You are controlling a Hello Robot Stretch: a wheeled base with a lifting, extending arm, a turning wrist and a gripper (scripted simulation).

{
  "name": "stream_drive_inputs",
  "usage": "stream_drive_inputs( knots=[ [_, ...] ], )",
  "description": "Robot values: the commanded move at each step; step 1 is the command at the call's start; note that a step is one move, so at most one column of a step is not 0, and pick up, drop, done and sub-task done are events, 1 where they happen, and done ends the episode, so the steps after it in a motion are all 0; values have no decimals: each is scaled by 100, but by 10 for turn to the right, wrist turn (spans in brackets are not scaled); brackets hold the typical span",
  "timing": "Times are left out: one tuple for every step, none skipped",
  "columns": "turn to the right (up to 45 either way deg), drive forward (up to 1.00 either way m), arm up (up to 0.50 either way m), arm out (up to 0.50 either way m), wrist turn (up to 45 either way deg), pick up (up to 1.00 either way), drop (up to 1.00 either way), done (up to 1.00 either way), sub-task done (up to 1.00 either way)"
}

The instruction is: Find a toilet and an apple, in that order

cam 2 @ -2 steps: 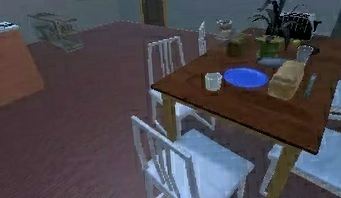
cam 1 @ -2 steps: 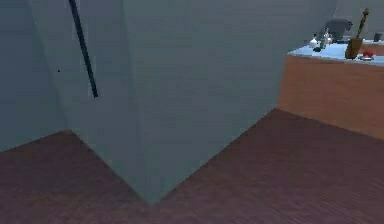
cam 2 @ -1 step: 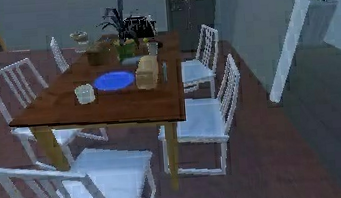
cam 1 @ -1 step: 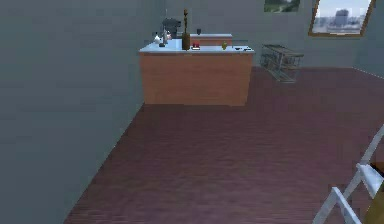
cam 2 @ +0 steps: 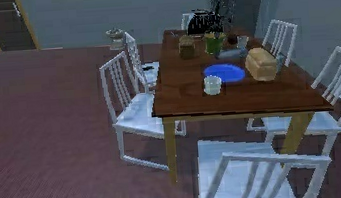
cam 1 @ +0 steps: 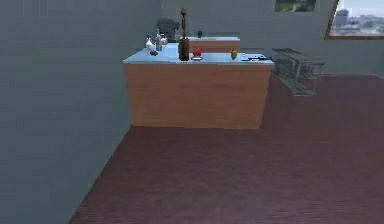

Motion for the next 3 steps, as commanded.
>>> stream_drive_inputs(
  knots=[
    [90, 0, 0, 0, 0, 0, 0, 0, 0],
    [0, 100, 0, 0, 0, 0, 0, 0, 0],
    [0, 90, 0, 0, 0, 0, 0, 0, 0]
  ],
)
